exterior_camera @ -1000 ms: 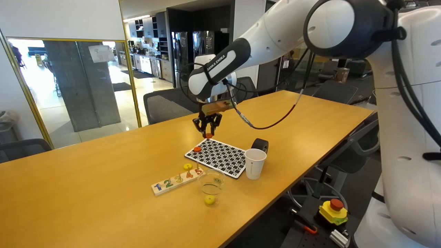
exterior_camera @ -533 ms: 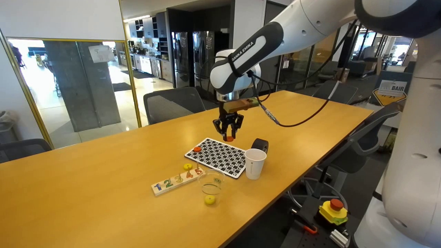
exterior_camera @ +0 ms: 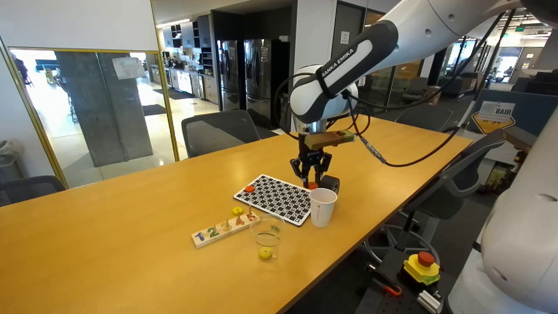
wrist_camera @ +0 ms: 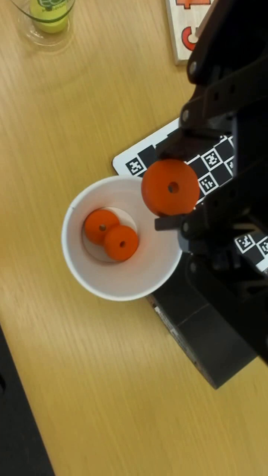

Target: Pick up the orange and yellow objects from the table and put them in the two cups

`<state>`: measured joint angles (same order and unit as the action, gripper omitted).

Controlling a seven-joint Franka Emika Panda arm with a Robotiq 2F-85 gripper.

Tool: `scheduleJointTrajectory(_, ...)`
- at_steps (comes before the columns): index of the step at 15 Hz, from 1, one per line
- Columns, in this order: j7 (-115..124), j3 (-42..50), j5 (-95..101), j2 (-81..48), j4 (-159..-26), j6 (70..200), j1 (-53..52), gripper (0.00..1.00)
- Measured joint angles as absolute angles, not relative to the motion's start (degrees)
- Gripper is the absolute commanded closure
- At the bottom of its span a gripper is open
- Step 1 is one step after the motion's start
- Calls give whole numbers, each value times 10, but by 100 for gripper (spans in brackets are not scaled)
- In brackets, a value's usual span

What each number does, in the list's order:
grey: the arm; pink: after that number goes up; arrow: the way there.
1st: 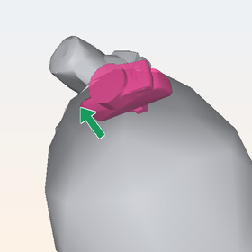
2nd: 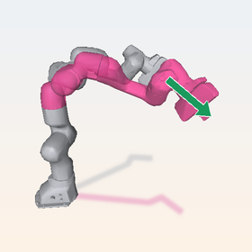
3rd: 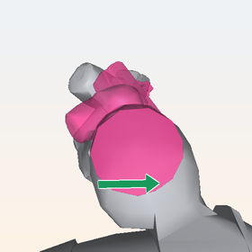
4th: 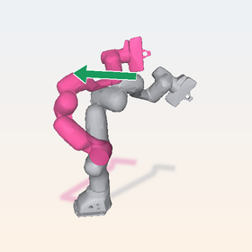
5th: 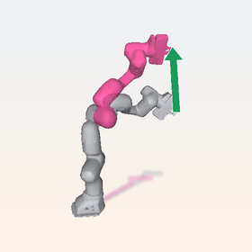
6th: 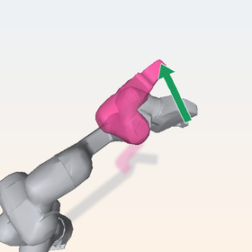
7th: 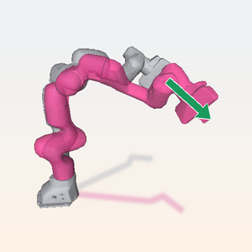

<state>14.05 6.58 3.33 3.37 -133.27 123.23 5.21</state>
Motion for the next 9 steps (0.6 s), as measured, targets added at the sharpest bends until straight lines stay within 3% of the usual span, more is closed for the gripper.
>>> scheduleJointTrajectory(6, 157, 66, 33, 70, -1377, 1235, 75, 75)
scheduleJointTrajectory(7, 159, 66, 33, 70, -1379, 1235, 77, 33)
scheduleJointTrajectory(9, 165, 66, 33, 69, -1382, 1236, 81, 27)
